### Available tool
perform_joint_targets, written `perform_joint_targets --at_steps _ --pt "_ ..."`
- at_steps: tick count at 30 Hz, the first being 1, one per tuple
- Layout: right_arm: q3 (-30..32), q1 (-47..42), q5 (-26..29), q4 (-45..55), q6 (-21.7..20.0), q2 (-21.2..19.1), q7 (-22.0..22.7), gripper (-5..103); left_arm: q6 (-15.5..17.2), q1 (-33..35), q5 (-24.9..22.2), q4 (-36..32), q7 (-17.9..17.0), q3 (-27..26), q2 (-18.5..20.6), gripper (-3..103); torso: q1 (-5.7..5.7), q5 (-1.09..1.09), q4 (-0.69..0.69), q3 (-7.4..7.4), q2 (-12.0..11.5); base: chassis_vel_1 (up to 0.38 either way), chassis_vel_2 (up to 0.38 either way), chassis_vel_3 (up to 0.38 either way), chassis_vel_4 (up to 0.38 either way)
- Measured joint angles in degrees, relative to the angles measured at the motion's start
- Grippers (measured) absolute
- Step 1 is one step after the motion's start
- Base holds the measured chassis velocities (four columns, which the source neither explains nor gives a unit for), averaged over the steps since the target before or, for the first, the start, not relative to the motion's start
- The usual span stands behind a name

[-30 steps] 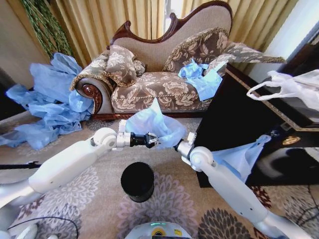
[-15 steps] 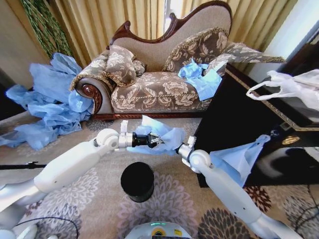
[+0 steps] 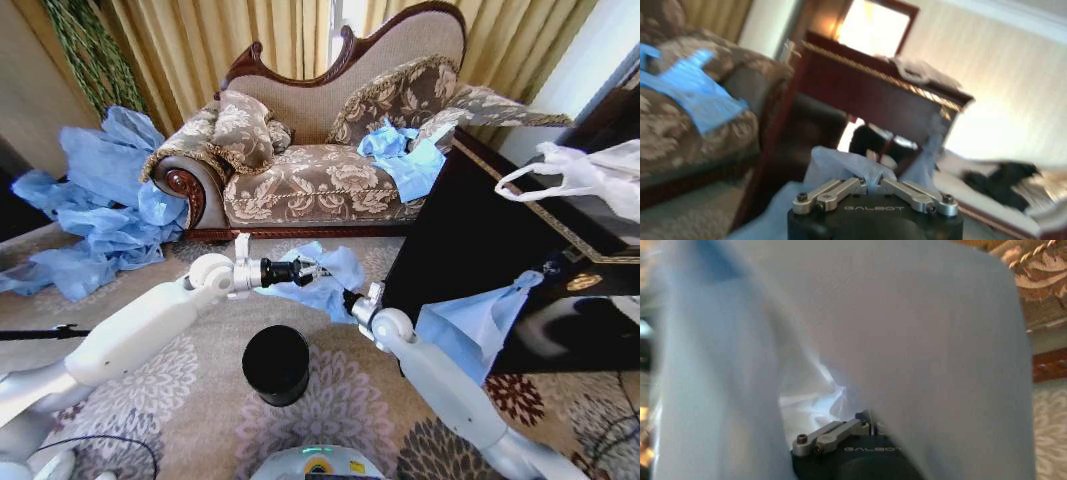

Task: Place a garbage bag over the trash bin.

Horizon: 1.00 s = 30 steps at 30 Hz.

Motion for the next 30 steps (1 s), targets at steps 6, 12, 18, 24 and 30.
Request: perform_joint_targets --at_steps 6,12,18,24,30 --pt "1.58 -2.76 2.17 1.64 0.65 2.31 0.09 0 0.05 1.34 -1.49 0.50 -2.28 -1.36 -2.64 0 0.00 0.01 0.01 0.00 0.00 0.000 0.000 0.000 0.000" --pt "2.00 -2.50 1.40 1.37 0.81 4.22 0.00 0 0.10 4.88 -3.75 -2.41 -4.80 -1.24 -4.09 0 0.00 0.01 0.01 0.00 0.00 0.000 0.000 0.000 0.000" --pt "3.91 0.52 1.16 -0.69 0.92 4.88 -1.23 0 0.21 8.47 -5.19 -5.94 -5.70 -0.79 -4.03 0 0.00 0.02 0.01 -0.01 0.00 0.000 0.000 0.000 0.000" --pt "3.64 0.47 0.81 -1.53 0.74 7.28 -0.44 0 0.02 10.80 -6.21 -7.33 -6.73 -1.17 -5.25 0 0.00 0.01 0.02 0.00 0.00 0.000 0.000 0.000 0.000" --pt "3.13 -1.34 -1.08 -1.98 -0.18 7.04 -0.05 0 -0.84 12.68 -7.28 -8.71 -7.41 -2.67 -5.81 0 0.00 0.02 0.01 0.00 0.00 0.000 0.000 0.000 0.000"
